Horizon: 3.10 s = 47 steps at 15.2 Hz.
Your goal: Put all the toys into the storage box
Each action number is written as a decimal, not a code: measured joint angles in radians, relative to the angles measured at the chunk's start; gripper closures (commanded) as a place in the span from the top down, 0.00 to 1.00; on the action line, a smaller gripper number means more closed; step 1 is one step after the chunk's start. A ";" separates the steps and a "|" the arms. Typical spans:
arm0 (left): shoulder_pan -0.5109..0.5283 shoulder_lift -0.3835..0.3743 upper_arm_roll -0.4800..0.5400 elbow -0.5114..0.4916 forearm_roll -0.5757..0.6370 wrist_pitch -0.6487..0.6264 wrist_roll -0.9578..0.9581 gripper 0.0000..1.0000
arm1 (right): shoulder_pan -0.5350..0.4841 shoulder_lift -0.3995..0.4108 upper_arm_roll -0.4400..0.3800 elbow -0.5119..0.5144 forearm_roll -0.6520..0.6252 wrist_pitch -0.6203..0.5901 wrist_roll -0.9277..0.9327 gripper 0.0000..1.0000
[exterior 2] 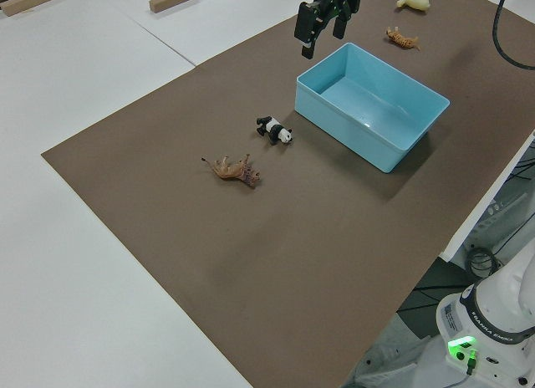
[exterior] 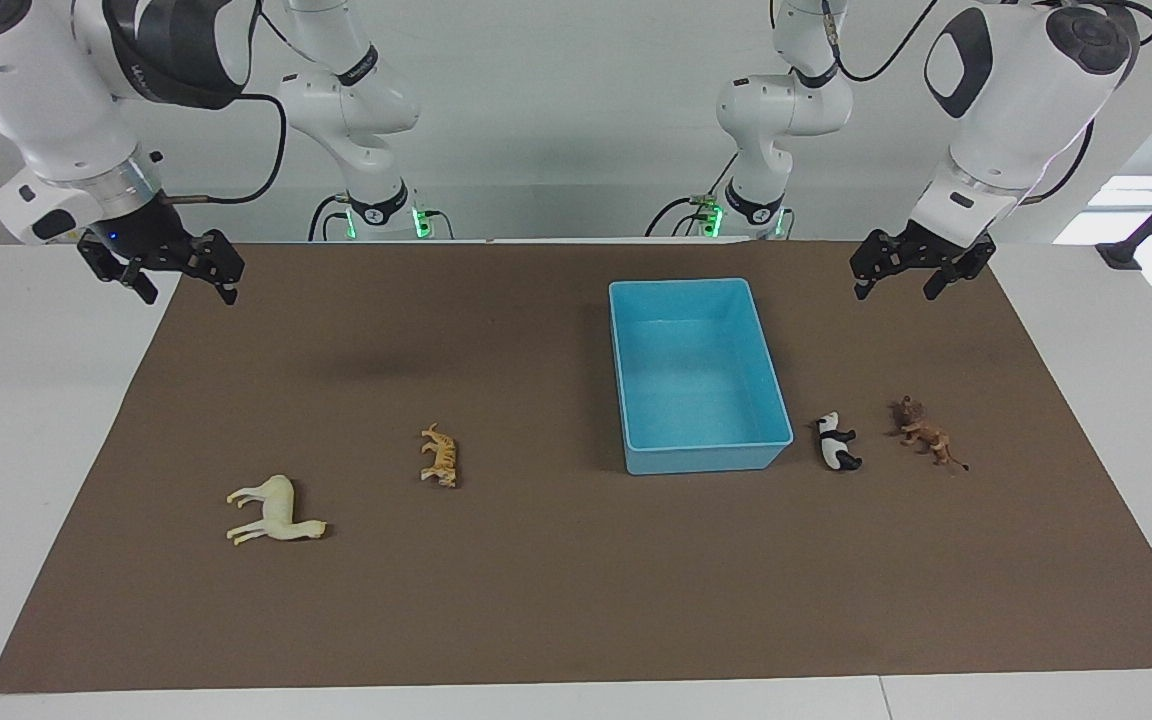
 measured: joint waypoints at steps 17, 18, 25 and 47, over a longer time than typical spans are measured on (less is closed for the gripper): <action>0.037 0.136 -0.002 -0.376 0.000 0.661 -0.032 1.00 | 0.002 0.220 0.004 -0.157 0.005 0.486 -0.018 1.00; 0.037 0.158 -0.002 -0.376 0.000 0.691 -0.033 1.00 | 0.002 0.225 0.003 -0.157 0.005 0.488 -0.018 1.00; 0.037 0.228 -0.003 -0.416 0.000 0.798 -0.034 1.00 | 0.003 0.311 0.005 -0.155 0.005 0.588 -0.072 1.00; 0.024 0.303 -0.008 -0.402 0.000 0.865 -0.067 0.71 | 0.043 0.486 0.010 -0.028 0.005 0.667 -0.274 1.00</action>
